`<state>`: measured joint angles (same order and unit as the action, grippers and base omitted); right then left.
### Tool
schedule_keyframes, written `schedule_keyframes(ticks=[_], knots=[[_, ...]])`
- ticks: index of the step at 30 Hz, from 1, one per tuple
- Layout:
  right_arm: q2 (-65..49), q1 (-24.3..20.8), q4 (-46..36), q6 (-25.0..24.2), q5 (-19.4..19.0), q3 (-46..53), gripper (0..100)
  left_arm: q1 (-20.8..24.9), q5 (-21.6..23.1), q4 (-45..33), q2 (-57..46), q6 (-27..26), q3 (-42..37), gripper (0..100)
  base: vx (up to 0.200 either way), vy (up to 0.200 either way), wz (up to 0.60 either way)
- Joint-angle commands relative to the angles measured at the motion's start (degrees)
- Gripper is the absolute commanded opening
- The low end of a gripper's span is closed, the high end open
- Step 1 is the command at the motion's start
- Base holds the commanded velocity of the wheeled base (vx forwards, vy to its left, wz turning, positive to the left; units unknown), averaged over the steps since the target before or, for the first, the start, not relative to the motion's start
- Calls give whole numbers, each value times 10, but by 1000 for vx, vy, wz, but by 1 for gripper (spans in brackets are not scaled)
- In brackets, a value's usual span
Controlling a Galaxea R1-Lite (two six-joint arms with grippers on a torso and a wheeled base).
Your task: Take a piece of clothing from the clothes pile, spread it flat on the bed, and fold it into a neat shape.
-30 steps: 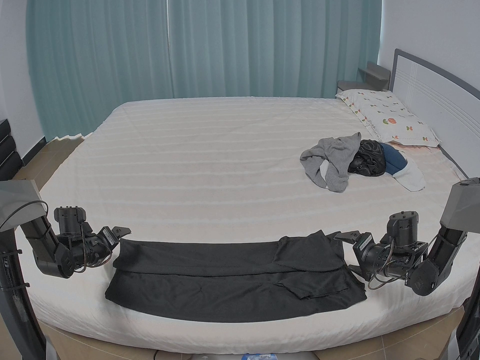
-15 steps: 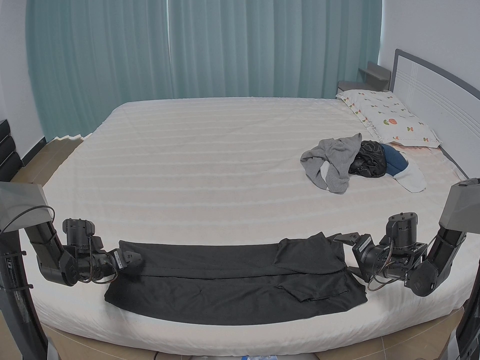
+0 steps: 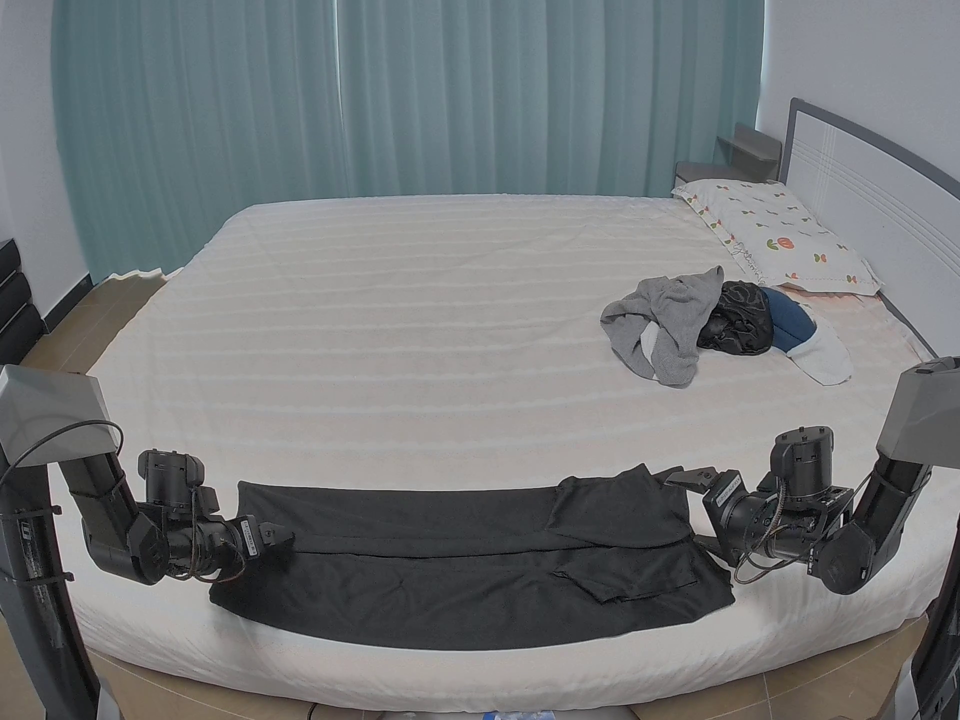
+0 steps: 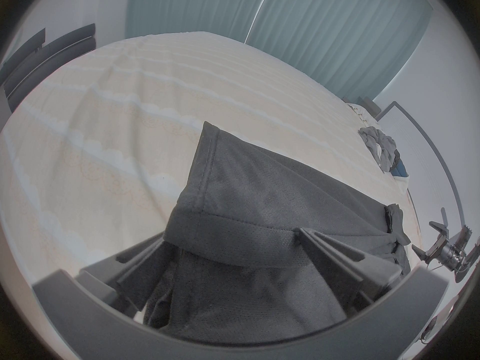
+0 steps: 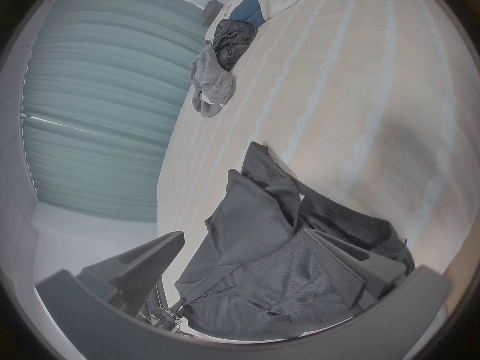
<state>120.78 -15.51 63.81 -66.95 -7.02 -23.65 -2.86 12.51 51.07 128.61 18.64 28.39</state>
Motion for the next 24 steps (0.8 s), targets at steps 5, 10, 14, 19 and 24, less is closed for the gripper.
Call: schedule_keyframes(ticks=[5, 10, 14, 19, 24], knots=[[1, -1, 0, 0, 0, 1, 100, -3, 1, 0, -5, 4, 1, 0, 0, 0, 0], [1, 0, 0, 0, 0, 0, 100, -5, 1, 0, -5, 3, 1, 0, 0, 0, 0], [1, 0, 0, 0, 0, 0, 100, -5, 0, -1, -4, 3, 3, 0, 0, 0, 0], [1, 0, 0, 0, 0, -1, 100, -5, 0, -1, -4, 4, 8, 0, 0, 0, 0], [0, 3, 0, 0, 0, -2, 100, -5, 1, -1, -3, 4, 6, 0, 0, 0, 0]])
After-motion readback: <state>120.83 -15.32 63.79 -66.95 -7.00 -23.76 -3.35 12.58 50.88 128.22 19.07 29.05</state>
